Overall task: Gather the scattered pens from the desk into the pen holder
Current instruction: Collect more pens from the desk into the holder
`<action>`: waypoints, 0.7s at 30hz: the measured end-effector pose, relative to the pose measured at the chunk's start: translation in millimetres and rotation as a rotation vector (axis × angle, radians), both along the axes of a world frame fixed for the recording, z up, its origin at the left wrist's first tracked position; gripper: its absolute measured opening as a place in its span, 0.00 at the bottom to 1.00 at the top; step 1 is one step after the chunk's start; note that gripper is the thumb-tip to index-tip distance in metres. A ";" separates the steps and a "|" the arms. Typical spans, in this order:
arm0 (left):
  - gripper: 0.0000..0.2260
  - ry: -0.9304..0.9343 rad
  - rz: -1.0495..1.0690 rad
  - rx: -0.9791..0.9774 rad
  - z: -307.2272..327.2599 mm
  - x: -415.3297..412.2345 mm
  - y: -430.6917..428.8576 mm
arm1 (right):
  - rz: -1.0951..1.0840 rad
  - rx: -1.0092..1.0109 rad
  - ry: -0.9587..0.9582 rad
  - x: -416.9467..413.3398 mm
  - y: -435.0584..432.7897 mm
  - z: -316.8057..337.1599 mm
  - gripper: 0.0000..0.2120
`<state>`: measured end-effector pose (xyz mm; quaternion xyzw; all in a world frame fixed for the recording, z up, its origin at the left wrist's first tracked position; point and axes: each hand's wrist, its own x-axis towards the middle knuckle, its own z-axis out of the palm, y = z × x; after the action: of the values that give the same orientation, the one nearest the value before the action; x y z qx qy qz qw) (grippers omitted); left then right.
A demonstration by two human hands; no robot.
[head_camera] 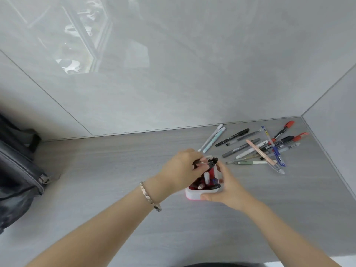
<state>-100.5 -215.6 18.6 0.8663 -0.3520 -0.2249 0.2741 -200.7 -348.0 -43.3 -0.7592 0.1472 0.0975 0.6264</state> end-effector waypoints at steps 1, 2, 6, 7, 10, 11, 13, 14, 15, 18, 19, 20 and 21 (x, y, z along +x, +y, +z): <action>0.06 0.038 0.050 -0.103 -2.5 -4.3 -0.6 | -0.001 -0.009 -0.002 0.0 0.0 -1.1 0.40; 0.05 0.077 0.118 -0.205 -1.0 -8.0 1.0 | -0.001 -0.010 -0.010 0.0 0.7 -1.2 0.40; 0.08 0.196 0.323 -0.683 19.4 -18.4 8.4 | 0.008 -0.005 -0.046 -0.3 0.8 -1.4 0.37; 0.10 0.190 0.326 -0.796 22.0 -19.8 10.2 | 0.006 -0.005 -0.052 -0.4 0.5 -1.5 0.36; 0.15 0.166 0.297 -0.941 12.4 -22.7 10.2 | 0.007 -0.005 -0.067 -0.8 0.9 -2.7 0.36; 0.15 0.185 0.298 -0.948 6.1 -24.7 8.6 | 0.003 -0.014 -0.071 -1.0 1.0 -3.5 0.36; 0.19 0.248 0.314 -0.918 -5.9 -30.9 6.0 | 0.003 -0.022 -0.071 -1.0 1.5 -4.2 0.38; 0.22 0.248 0.296 -0.877 -11.2 -34.0 6.2 | 0.002 -0.026 -0.068 -1.0 1.6 -4.6 0.39; 0.25 0.212 0.249 -0.815 -15.1 -36.5 6.2 | -0.003 -0.032 -0.066 -0.9 1.7 -5.0 0.40; 0.23 -0.040 0.077 -0.545 -19.9 -39.1 5.8 | 0.004 -0.030 -0.053 -1.2 0.5 -7.3 0.41; 0.20 -0.214 0.049 -0.443 -22.3 -36.2 6.9 | 0.009 -0.023 -0.053 -1.0 0.1 -7.1 0.41; 0.18 -0.392 0.035 -0.335 -27.1 -31.7 9.4 | 0.012 -0.031 -0.046 -0.5 -0.1 -8.4 0.42; 0.18 -0.481 0.050 -0.252 -31.2 -27.6 12.5 | 0.009 -0.041 -0.033 -0.1 0.3 -8.8 0.42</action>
<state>-128.1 -203.1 -12.6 0.8622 -0.4108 0.0398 0.2939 -200.8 -347.7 -52.0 -0.7742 0.1353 0.0848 0.6124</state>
